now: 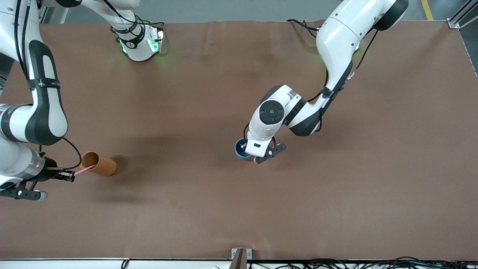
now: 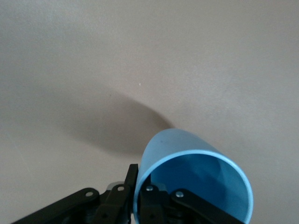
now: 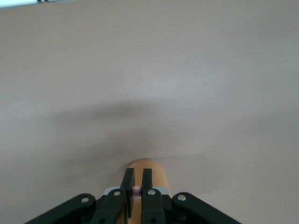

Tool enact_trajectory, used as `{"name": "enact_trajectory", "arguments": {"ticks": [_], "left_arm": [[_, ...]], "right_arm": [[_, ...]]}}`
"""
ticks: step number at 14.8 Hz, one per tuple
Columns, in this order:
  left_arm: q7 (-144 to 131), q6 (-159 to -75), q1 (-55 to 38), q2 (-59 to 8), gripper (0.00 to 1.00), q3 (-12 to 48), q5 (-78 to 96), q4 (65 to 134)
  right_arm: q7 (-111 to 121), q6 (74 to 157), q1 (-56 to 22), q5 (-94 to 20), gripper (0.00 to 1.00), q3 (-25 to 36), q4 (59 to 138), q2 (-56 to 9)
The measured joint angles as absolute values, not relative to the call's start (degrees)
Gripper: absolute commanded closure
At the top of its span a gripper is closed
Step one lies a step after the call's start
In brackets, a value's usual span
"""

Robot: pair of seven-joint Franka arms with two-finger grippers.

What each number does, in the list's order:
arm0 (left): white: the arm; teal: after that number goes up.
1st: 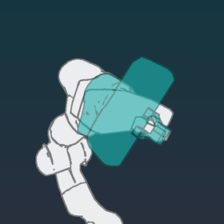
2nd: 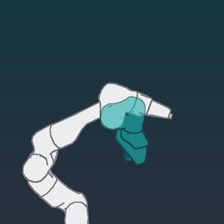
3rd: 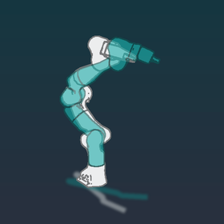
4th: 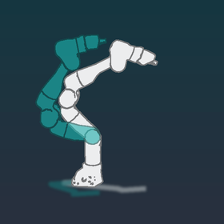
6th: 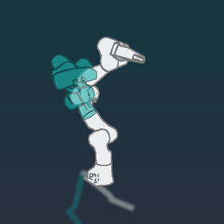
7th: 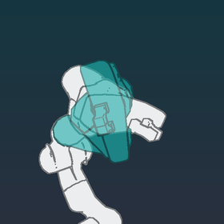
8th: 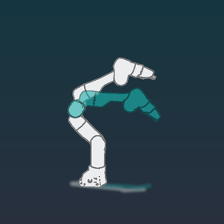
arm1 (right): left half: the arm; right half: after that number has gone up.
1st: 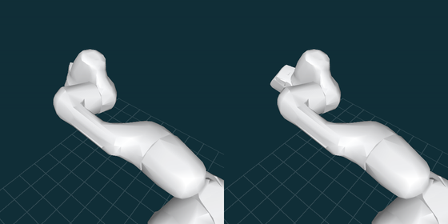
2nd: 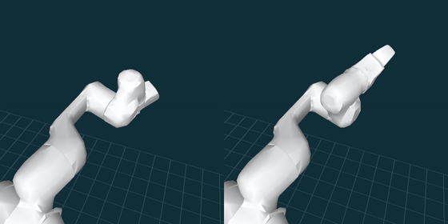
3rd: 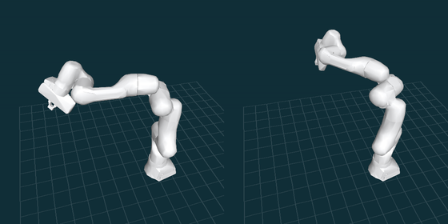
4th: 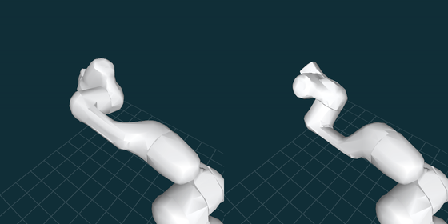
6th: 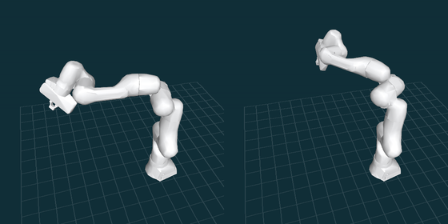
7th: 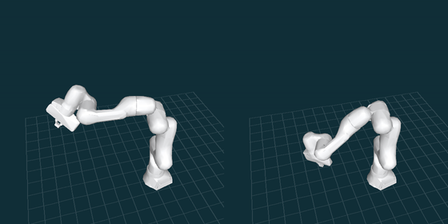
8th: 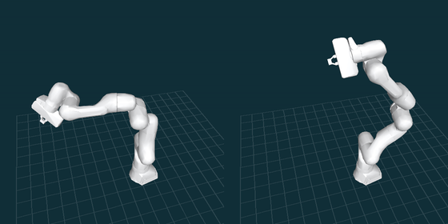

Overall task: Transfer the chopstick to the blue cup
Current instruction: 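Carry the blue cup toward the table middle with the left gripper, then release the blue cup and withdraw the left gripper while the right gripper lifts the stick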

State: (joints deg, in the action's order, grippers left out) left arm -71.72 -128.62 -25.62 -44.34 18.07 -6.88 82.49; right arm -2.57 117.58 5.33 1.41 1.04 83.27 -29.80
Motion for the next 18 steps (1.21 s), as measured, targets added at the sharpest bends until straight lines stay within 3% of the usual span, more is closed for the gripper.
{"name": "enact_trajectory", "arguments": {"ticks": [1, 3, 4, 8, 14, 18], "left_arm": [[-71.95, -128.67, -25.64, -44.70, 0.83, 18.06, -7.30, 82.47], [-72.02, -128.68, -25.64, -45.21, 0.05, 18.06, -7.64, 82.43], [-72.02, -128.71, -25.62, -45.25, 0.00, 18.05, -7.70, 82.36], [-71.41, -124.63, -25.31, -43.30, 0.00, 18.01, -10.27, 80.41], [-44.96, -104.44, -14.62, -26.66, 0.00, 17.32, -11.47, 79.45], [-22.63, -100.28, -11.29, -19.73, 0.00, 7.52, -4.00, 80.43]], "right_arm": [[-2.57, 116.39, 5.28, 1.41, 0.95, 1.00, 83.02, -28.54], [-2.57, 113.27, 5.22, 1.43, 0.95, 0.82, 82.62, -25.17], [-2.58, 111.78, 5.21, 1.44, 0.95, 0.72, 82.46, -23.28], [-2.57, 106.57, 4.41, 1.50, 0.95, 0.28, 82.32, -16.47], [-6.53, 101.02, -1.02, 1.47, 1.00, -0.28, 82.34, -9.19], [-23.91, 103.10, -12.94, 1.49, 1.00, -0.76, 82.45, -9.14]]}}
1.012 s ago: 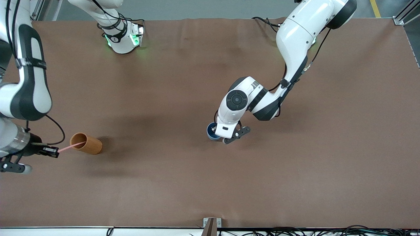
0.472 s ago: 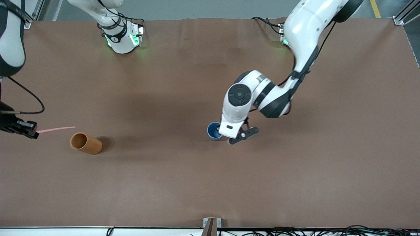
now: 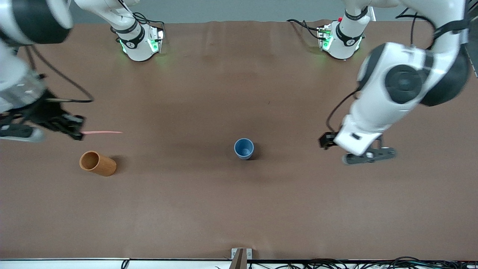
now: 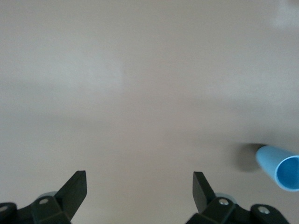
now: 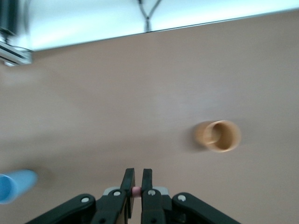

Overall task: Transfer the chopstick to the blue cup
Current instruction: 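Release the blue cup and withdraw the left gripper while the right gripper lifts the stick, then carry the pink stick with the right gripper over the blue cup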

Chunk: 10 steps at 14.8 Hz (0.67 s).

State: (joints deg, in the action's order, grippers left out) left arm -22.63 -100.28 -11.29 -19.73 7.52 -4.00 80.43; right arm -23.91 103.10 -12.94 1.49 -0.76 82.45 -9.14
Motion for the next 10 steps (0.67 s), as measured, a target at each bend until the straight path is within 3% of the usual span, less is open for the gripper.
{"name": "enact_trajectory", "arguments": {"ticks": [3, 8, 10], "left_arm": [[-7.21, -98.91, -10.76, -14.91, 0.00, -0.49, 0.22, 83.60], [-0.86, -90.19, -8.45, -5.59, 0.00, -0.93, 0.35, 84.79], [-0.58, -87.36, -8.59, -1.98, 0.00, -0.60, 0.35, 85.15]], "right_arm": [[-33.22, 109.74, -21.03, 1.47, 1.00, -0.95, 82.48, -11.41], [-41.91, 126.28, -29.98, -2.96, 1.00, -0.92, 82.31, -20.02], [-45.29, 129.21, -33.48, -3.59, 1.00, -0.91, 80.73, -24.27]]}}
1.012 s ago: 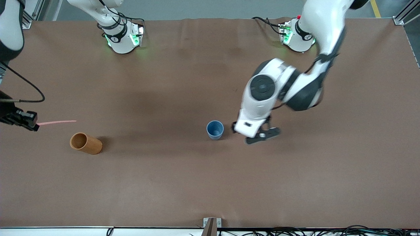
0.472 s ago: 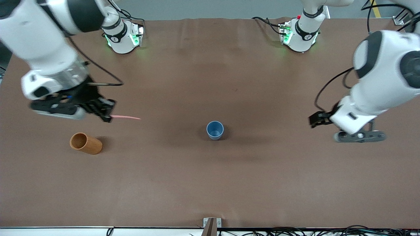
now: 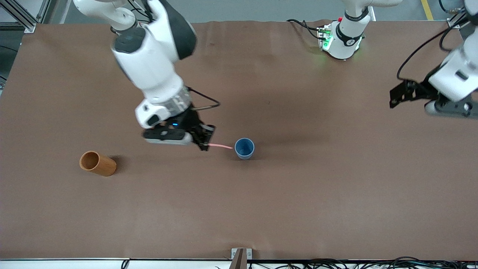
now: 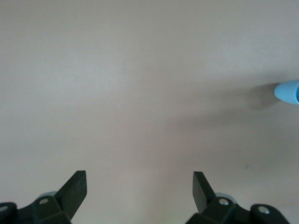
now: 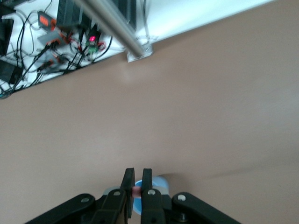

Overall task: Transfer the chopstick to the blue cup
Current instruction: 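Carry the pink stick with the right gripper over the blue cup, then lower the pink stick into the blue cup with the right gripper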

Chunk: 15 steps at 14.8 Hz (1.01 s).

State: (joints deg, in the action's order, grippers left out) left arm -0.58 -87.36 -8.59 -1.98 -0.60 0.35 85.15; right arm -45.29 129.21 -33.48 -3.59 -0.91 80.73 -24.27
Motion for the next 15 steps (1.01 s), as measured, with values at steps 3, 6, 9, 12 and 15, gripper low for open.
{"name": "enact_trajectory", "arguments": {"ticks": [3, 6, 9, 12, 15], "left_arm": [[-0.14, -86.80, -8.75, -0.03, 0.00, -0.55, 0.34, 86.05], [-0.14, -86.81, -8.75, -0.60, 0.00, -0.50, 0.34, 86.72], [-0.14, -86.82, -8.74, -0.82, 0.00, -0.43, 0.34, 86.91], [-0.14, -86.96, -8.72, -0.91, 0.00, -0.43, 0.34, 86.86], [-0.14, -87.18, -8.60, -1.40, 0.00, -0.43, 0.34, 86.19]], "right_arm": [[-49.08, 129.89, -37.14, -3.60, 1.00, -0.86, 78.61, -28.60], [-49.37, 129.81, -37.75, -3.60, 1.00, -0.68, 77.99, -29.54], [-49.37, 129.60, -37.75, -3.59, 1.00, -0.21, 77.63, -29.54], [-49.28, 129.58, -37.61, -3.56, 1.00, 0.14, 77.58, -29.54], [-48.44, 129.56, -37.19, -3.05, 1.00, 0.45, 77.55, -29.54]]}}
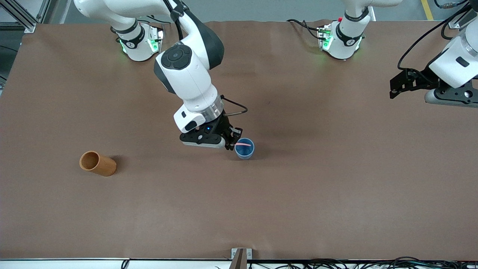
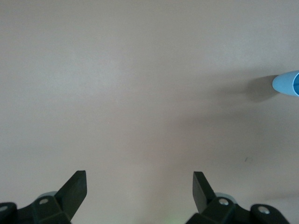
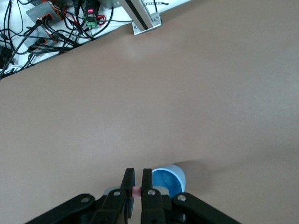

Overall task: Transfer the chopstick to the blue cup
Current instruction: 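Lower the pink stick into the blue cup with the right gripper, then open the right gripper and withdraw it from the blue cup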

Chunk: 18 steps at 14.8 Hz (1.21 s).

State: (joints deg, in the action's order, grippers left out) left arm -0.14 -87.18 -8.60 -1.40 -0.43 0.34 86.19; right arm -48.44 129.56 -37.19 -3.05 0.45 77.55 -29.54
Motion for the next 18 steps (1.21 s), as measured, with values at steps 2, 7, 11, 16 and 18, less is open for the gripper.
{"name": "enact_trajectory", "arguments": {"ticks": [2, 7, 11, 16, 18], "left_arm": [[-0.20, -87.18, -8.58, -1.64, 0.00, -0.43, 0.34, 85.67], [-0.33, -87.19, -8.57, -1.81, 0.00, -0.43, 0.34, 85.55], [-0.33, -87.19, -8.57, -1.94, 0.00, -0.43, 0.34, 85.49], [-0.33, -87.24, -8.55, -2.29, 0.00, -0.43, 0.34, 85.43], [-0.33, -87.24, -8.55, -2.32, 0.00, -0.43, 0.34, 85.41]], "right_arm": [[-47.04, 129.51, -36.89, -3.02, 1.00, 0.58, 77.55, -29.54], [-46.14, 128.92, -37.46, -1.76, 0.98, 0.39, 78.15, -30.05], [-46.13, 130.08, -37.76, -0.57, 0.96, 0.34, 78.97, -32.12], [-46.13, 132.50, -37.68, 0.22, 0.51, 0.44, 79.09, -35.18], [-46.13, 132.47, -37.71, 0.22, 0.12, 0.37, 78.93, -35.16]]}}
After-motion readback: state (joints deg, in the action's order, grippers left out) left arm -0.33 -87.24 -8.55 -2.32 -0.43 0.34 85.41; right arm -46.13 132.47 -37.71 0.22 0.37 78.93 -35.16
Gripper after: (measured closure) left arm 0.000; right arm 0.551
